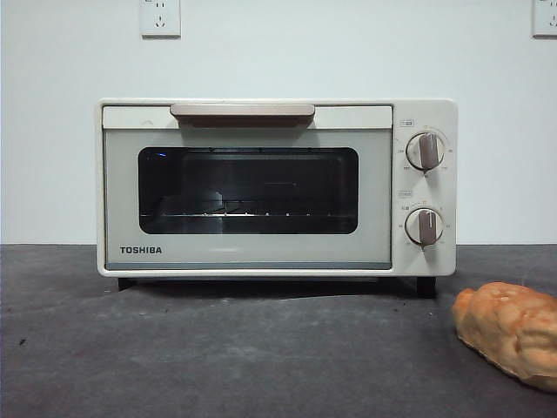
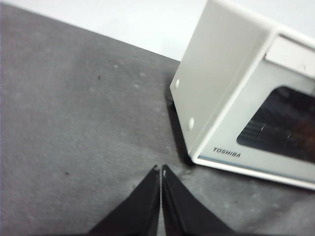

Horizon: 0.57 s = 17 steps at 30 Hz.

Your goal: The left arm flap open the oven, the right arm pick bread and place it into oven, the left arm flap close the oven

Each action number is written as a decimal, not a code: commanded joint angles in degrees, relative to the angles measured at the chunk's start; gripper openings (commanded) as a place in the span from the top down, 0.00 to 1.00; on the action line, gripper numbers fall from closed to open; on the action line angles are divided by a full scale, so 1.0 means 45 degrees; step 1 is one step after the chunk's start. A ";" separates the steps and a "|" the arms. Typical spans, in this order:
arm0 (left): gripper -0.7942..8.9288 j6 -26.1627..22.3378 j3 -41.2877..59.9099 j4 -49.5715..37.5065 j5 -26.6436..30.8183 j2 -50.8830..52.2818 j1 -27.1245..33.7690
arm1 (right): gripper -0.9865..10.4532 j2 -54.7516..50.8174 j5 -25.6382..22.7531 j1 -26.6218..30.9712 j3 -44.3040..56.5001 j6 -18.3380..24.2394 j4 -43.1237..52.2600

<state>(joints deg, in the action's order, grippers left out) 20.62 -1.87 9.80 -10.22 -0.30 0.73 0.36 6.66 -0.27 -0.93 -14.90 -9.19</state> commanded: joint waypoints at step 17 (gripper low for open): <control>0.90 0.0743 -0.4265 0.1564 -0.0039 -0.1904 0.0024 | 0.91 0.1205 0.0257 0.0029 -0.3949 -0.1151 -0.0272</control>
<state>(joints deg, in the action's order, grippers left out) 26.33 -19.38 17.06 -10.33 -8.03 0.73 5.02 7.62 -0.25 -17.34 -19.99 -10.55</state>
